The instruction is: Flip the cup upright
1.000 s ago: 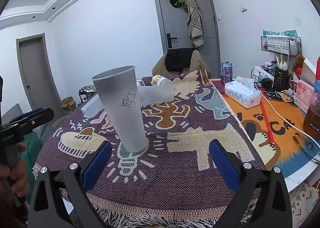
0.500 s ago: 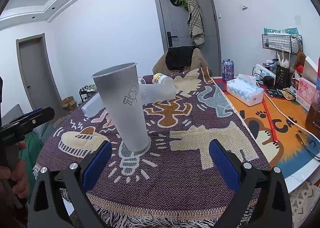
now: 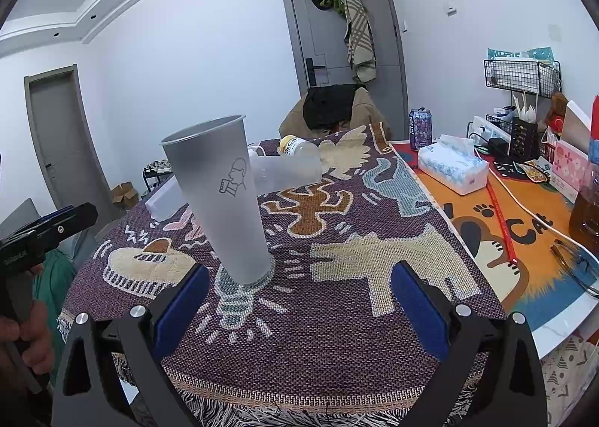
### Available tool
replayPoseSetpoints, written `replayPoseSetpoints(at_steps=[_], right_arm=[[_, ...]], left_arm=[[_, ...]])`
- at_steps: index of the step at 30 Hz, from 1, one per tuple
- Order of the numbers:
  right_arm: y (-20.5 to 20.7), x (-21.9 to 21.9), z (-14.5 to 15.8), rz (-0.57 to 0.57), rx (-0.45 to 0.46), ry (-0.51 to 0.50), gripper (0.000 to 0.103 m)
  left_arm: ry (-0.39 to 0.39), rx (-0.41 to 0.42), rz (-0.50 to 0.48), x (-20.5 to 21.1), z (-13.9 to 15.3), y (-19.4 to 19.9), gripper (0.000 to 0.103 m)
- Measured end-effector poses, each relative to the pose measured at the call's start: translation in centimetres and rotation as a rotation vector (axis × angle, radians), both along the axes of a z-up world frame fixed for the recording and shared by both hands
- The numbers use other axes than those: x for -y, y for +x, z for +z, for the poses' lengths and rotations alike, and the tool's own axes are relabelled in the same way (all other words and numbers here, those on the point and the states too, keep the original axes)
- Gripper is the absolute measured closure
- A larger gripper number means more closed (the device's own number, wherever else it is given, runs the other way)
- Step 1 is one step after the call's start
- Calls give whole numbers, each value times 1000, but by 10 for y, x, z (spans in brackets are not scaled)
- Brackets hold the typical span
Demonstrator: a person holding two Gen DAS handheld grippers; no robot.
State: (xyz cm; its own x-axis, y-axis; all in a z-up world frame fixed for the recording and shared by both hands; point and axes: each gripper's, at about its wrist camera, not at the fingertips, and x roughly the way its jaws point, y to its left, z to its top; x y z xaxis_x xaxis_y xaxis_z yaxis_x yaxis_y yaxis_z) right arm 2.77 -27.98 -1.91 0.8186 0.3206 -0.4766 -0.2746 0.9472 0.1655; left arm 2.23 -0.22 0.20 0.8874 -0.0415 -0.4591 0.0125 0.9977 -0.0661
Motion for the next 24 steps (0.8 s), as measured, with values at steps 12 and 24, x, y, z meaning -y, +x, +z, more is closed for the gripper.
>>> replayPoseSetpoints(at_steps=[12, 24], right_arm=[[0, -1, -3, 0, -5, -6, 8], [5, -6, -7, 2, -26, -13, 8]], left_arm=[[24, 2, 40, -2, -2, 2, 6], [15, -12, 26, -5, -6, 8, 6]])
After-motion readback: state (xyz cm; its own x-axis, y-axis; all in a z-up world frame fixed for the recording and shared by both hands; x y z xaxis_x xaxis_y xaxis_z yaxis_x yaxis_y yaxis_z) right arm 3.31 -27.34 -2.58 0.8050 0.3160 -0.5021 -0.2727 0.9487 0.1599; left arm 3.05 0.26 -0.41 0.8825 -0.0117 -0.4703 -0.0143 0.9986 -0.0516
